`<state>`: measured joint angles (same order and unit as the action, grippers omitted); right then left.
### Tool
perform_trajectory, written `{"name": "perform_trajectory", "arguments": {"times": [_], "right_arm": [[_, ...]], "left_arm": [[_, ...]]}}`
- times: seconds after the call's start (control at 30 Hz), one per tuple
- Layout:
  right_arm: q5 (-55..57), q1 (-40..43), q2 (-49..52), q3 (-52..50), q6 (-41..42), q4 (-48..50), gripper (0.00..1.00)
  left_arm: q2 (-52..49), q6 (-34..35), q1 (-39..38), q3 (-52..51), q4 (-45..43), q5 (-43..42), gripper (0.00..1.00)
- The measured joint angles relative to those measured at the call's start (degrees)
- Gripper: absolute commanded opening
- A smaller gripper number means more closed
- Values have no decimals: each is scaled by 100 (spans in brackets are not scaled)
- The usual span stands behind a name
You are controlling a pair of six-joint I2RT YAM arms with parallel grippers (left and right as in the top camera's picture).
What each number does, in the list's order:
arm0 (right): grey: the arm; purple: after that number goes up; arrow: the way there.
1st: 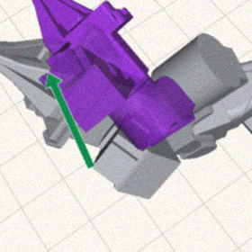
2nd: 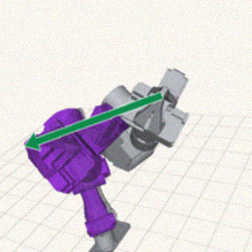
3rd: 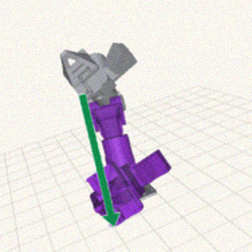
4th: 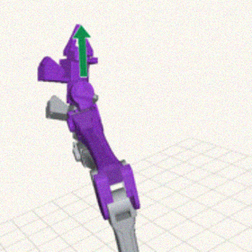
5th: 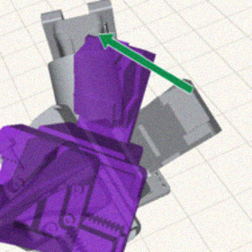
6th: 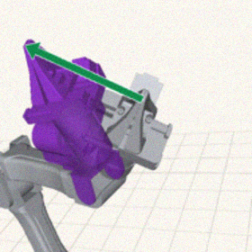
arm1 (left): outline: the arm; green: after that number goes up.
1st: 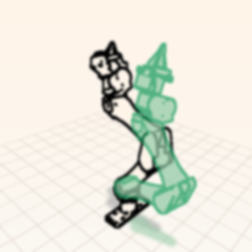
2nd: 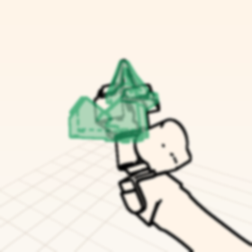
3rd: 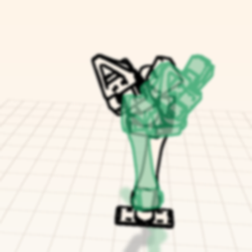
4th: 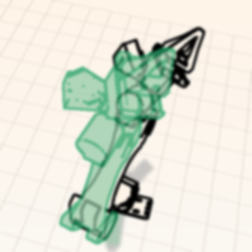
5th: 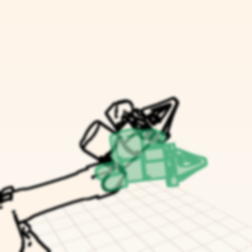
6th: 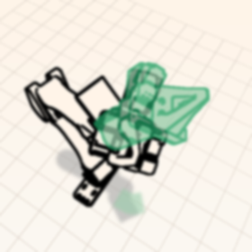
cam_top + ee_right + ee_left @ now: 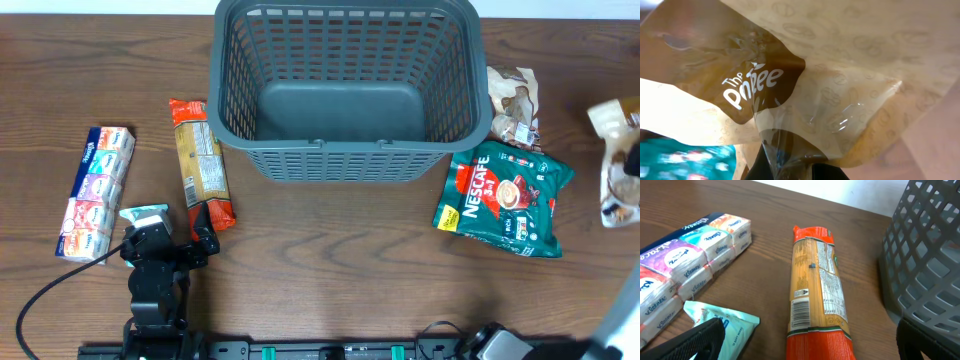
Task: Pack container
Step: 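Lift the snack bag with the right gripper and drop it into the basket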
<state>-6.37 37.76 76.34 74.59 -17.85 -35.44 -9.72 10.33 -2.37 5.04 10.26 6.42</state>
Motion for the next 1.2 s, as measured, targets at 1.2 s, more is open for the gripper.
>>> {"name": "perform_trajectory", "arguments": {"times": [1.2], "right_arm": [[-973, -5816, 3602, 2763, -2293, -1178, 9]], "left_arm": [[0, 0, 0, 0, 0, -2, 99]]}}
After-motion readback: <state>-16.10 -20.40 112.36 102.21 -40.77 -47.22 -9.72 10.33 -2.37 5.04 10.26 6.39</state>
